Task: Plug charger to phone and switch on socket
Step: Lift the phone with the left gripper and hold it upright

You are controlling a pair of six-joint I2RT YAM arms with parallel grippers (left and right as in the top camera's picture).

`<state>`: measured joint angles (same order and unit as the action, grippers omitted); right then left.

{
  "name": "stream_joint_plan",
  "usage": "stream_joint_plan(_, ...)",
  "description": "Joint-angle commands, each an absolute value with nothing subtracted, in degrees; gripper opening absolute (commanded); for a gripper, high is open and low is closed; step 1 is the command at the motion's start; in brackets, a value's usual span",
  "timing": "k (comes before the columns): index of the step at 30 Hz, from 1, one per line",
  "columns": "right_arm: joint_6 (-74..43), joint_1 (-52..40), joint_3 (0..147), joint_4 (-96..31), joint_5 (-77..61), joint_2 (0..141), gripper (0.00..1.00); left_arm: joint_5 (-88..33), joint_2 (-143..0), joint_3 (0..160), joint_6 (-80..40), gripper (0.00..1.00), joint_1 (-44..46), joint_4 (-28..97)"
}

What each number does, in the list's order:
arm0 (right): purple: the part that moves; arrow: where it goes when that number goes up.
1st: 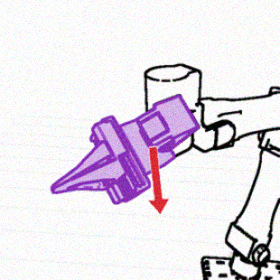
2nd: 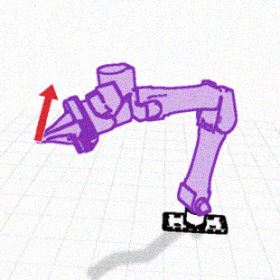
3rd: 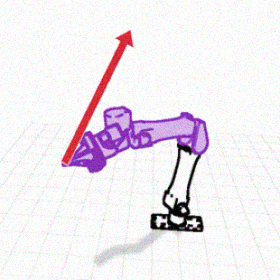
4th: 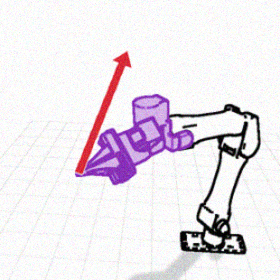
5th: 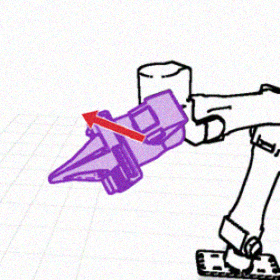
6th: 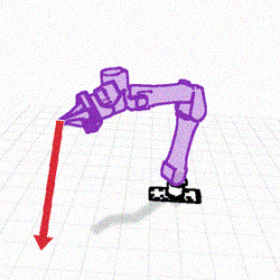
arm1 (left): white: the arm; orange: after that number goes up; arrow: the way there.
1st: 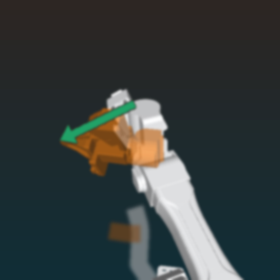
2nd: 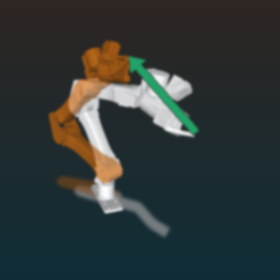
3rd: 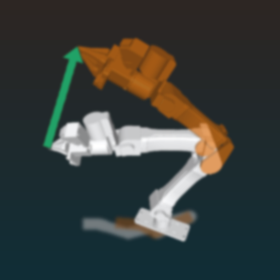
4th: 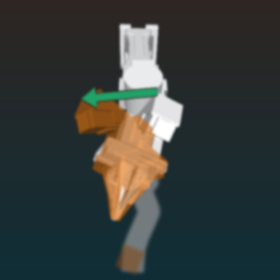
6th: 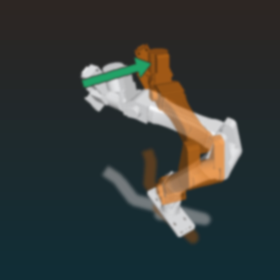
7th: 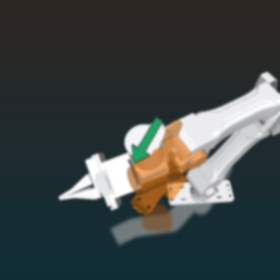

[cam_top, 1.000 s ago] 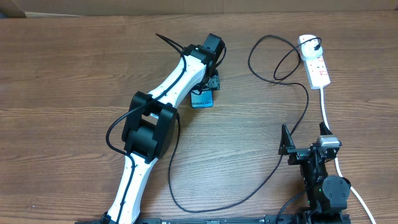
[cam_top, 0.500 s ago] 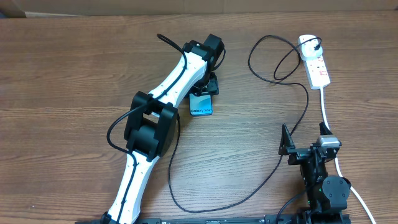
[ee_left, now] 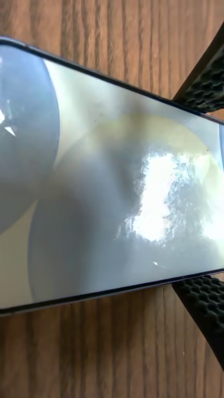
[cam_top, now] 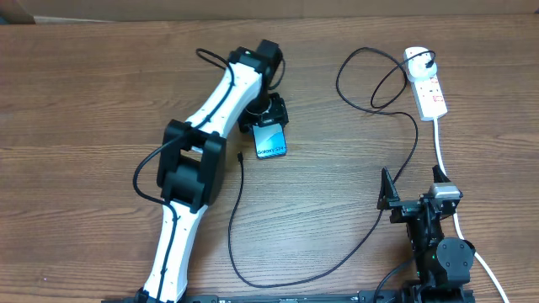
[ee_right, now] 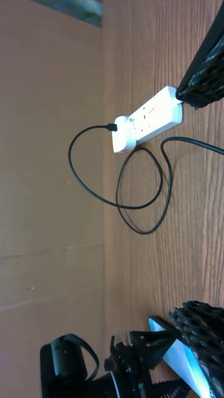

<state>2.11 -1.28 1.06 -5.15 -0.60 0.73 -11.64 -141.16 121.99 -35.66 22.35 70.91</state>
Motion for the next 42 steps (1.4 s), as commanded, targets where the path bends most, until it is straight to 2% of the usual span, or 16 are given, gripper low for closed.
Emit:
stream_joint_plan(1, 1.93, -1.65, 0.47, -4.84, -0.08, 0.16, 1.00, -21.28, -141.95, 123.92, -35.79, 0.72, 20.43, 71.37)
stream_joint_plan(10, 1.93, -1.65, 0.47, -4.84, -0.08, 0.16, 1.00, -38.85, -141.95, 123.92, -35.79, 0.71, 16.05, 71.33)
stream_joint_plan(24, 1.93, -1.65, 0.47, -4.84, -0.08, 0.16, 1.00, -76.27, -141.95, 123.92, -37.06, 0.72, 11.05, 69.56)
stream_joint_plan(32, 1.93, -1.65, 0.47, -4.84, -0.08, 0.16, 1.00, -84.62, -141.95, 123.92, -43.68, 0.72, 8.88, 68.29)
stream_joint_plan(42, 1.93, -1.65, 0.47, -4.84, -0.08, 0.16, 1.00, -90.56, -141.95, 123.92, -44.38, 0.73, 5.06, 68.36)
